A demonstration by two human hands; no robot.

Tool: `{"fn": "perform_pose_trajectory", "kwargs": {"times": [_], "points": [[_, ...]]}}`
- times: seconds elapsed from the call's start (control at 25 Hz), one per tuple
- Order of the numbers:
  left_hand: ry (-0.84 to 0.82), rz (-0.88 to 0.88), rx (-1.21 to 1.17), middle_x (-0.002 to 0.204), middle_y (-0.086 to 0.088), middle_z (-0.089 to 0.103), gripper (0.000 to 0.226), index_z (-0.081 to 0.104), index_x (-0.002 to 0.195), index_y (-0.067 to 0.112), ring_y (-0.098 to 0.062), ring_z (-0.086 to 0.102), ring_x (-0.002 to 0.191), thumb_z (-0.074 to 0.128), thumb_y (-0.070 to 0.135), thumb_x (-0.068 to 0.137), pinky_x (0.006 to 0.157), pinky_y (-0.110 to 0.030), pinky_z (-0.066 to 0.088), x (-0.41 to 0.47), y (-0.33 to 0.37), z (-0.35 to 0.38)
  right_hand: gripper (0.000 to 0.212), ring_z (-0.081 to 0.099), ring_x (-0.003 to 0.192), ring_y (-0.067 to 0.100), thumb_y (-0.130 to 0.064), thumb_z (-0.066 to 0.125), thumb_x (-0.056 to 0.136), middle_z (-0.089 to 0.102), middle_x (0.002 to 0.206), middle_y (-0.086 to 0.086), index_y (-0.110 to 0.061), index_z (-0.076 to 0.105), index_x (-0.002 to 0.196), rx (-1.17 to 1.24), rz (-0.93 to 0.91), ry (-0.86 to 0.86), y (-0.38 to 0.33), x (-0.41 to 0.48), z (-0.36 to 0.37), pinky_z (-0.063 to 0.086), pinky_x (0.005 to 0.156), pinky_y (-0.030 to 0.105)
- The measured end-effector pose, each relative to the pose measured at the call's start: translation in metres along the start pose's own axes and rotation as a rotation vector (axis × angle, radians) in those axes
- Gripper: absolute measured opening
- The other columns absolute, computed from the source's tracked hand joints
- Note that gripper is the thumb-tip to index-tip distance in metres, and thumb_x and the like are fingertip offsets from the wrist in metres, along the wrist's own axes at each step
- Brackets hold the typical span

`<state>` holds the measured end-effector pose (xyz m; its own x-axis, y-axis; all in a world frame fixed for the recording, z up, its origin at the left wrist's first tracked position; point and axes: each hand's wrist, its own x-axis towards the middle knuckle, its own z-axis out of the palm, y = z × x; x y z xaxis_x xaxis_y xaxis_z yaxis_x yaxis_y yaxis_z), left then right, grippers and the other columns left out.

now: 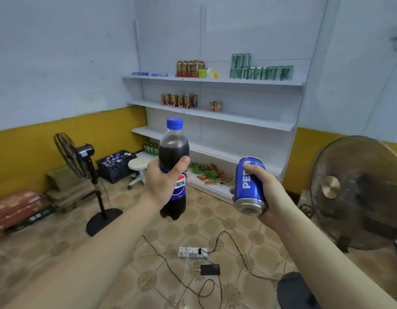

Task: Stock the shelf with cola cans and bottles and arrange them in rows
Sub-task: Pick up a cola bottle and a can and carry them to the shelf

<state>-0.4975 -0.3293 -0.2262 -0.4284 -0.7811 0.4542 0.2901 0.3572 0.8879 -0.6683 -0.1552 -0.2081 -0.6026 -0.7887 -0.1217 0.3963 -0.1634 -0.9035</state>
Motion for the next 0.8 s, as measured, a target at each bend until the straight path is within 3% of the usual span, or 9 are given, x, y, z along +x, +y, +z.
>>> {"fn": "perform_pose_trajectory", "kwargs": {"times": [0.12,0.28,0.4,0.6,0.8], "points": [[0.064,-0.002,0.063,0.078,-0.016,0.071,0.063,0.068,0.097,0.008,-0.035,0.070,0.070,0.083,0.061,0.067,0.067,-0.047,0.058,0.027,-0.020,-0.005,0.047,0.072,0.074,0.031,-0.033,0.075,0.083,0.073,0.082,0.013,-0.008,0.058,0.120,-0.001,0.034,-0.082,-0.002,0.051,0.003,0.058,0.069,0.040],[0.109,0.022,0.069,0.073,-0.015,0.071,0.047,0.070,0.091,0.012,-0.032,0.070,0.064,0.080,0.053,0.070,0.065,-0.046,0.058,0.086,-0.060,-0.004,0.049,0.071,0.073,0.033,-0.032,0.074,0.084,0.072,0.082,0.015,-0.006,0.058,0.122,-0.036,0.049,-0.145,0.003,0.133,0.014,0.057,0.067,0.041],[0.141,0.033,0.054,0.074,-0.016,0.071,0.047,0.071,0.088,0.015,-0.034,0.070,0.066,0.082,0.056,0.068,0.068,-0.050,0.059,0.145,-0.088,-0.002,0.051,0.070,0.073,0.033,-0.032,0.073,0.085,0.073,0.082,0.016,-0.005,0.058,0.124,-0.054,0.051,-0.168,-0.003,0.200,0.026,0.056,0.069,0.041],[0.130,0.046,0.077,0.075,-0.014,0.070,0.047,0.067,0.092,0.012,-0.031,0.069,0.065,0.079,0.052,0.071,0.064,-0.041,0.056,0.253,-0.117,0.001,0.053,0.072,0.071,0.030,-0.034,0.076,0.082,0.071,0.089,0.016,-0.006,0.059,0.124,-0.067,0.067,-0.200,-0.029,0.318,0.053,0.058,0.066,0.040],[0.113,0.067,0.109,0.072,-0.015,0.067,0.042,0.066,0.091,0.011,-0.032,0.067,0.062,0.079,0.048,0.074,0.062,-0.040,0.055,0.342,-0.165,0.012,0.056,0.072,0.074,0.031,-0.035,0.079,0.079,0.071,0.091,0.016,-0.007,0.059,0.122,-0.072,0.120,-0.283,-0.034,0.431,0.069,0.057,0.074,0.045]]}}
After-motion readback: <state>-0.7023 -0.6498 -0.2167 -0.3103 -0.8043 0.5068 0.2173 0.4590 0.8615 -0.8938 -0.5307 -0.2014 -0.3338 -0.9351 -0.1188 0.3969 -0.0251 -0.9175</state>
